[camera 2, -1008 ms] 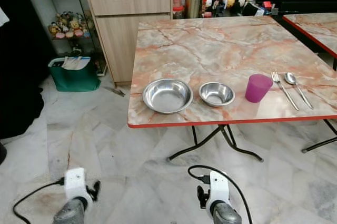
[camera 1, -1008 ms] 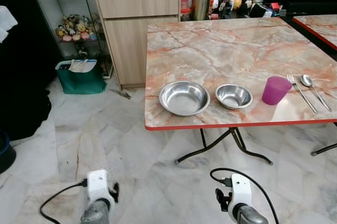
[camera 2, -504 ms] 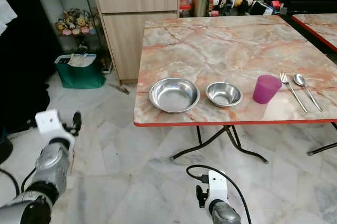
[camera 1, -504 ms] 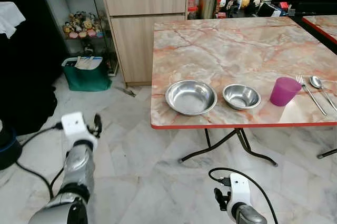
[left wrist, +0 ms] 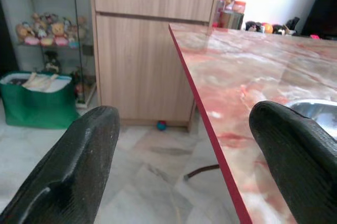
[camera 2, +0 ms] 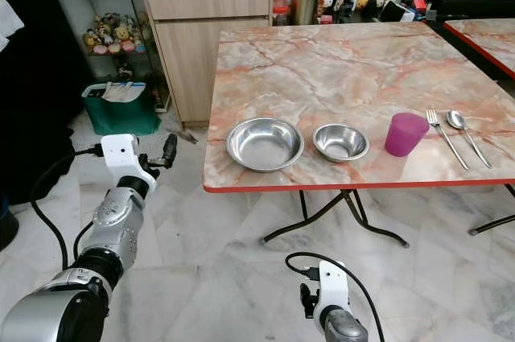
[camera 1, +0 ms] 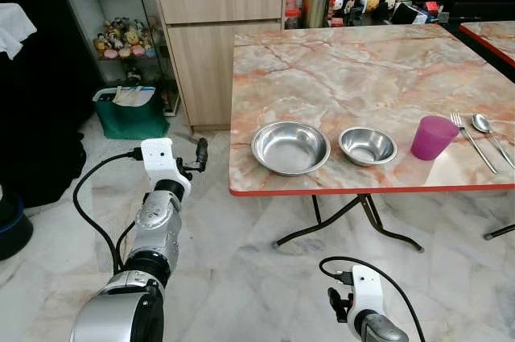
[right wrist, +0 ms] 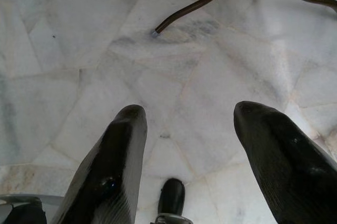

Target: Setting the table

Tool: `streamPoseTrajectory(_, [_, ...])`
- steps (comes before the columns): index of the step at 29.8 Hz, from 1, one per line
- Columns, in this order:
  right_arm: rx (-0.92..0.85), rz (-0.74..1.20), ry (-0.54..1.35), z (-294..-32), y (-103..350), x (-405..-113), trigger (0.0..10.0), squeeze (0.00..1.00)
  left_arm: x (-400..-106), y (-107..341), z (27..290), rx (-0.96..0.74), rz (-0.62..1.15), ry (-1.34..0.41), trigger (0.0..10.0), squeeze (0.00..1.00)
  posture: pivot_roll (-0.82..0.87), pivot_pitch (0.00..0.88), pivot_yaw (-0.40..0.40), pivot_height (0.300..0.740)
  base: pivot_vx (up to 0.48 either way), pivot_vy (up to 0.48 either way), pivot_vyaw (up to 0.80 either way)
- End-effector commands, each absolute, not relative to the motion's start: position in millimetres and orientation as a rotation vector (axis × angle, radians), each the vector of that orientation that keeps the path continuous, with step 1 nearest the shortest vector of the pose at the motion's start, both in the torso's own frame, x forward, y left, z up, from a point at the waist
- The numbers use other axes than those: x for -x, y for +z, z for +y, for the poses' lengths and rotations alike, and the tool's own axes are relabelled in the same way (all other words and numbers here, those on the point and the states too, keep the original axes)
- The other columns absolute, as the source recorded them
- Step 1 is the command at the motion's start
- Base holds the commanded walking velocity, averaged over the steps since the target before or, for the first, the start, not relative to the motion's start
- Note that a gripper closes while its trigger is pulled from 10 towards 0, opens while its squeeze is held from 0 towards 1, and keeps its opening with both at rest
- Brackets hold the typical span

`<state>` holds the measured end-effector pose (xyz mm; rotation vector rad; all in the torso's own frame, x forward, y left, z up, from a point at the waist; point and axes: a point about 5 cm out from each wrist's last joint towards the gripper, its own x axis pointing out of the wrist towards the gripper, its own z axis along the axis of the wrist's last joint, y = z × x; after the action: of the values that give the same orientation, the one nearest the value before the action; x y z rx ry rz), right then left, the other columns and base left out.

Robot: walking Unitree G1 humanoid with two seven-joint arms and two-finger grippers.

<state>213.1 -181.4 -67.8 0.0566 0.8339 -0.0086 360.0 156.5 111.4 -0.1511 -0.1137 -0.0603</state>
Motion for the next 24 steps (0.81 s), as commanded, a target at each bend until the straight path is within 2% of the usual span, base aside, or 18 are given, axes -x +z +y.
streamPoseTrajectory(1, [-0.065, 0.828, -0.020, -181.5, -68.3, -211.9, 10.0, 0.00, -360.2, 111.8, 145.6, 0.133, -0.112, -0.106, 10.0, 0.00, 0.06, 0.017, 0.004, 0.715, 0.000, 0.000, 0.00])
streamPoseTrajectory(8, [-0.056, 0.838, -0.011, -180.6, -69.8, -209.5, 10.0, 0.00, -357.6, 110.9, 136.5, 0.152, -0.127, -0.142, 10.0, 0.00, 0.07, 0.022, 0.004, 0.715, 0.000, 0.000, 0.00])
streamPoseTrajectory(13, [-0.047, 0.846, -0.001, -179.5, -70.8, -208.1, 10.0, 0.00, -353.1, 103.7, 126.7, 0.029, -0.110, -0.216, 10.0, 0.00, 0.07, 0.014, 0.007, 0.715, 0.000, 0.000, 0.00])
streamPoseTrajectory(16, [-0.041, 0.847, 0.002, -179.7, -71.0, -207.6, 10.0, 0.00, -349.6, 96.5, 128.6, 0.076, -0.090, -0.187, 10.0, 0.00, 0.06, 0.004, 0.009, 0.715, 0.000, 0.000, 0.00])
streamPoseTrajectory(24, [-0.040, 0.835, 0.000, -180.4, -69.4, -210.0, 10.0, 0.00, -348.4, 97.7, 125.5, 0.059, -0.107, -0.207, 10.0, 0.00, 0.06, 0.000, 0.010, 0.715, 0.000, 0.000, 0.00])
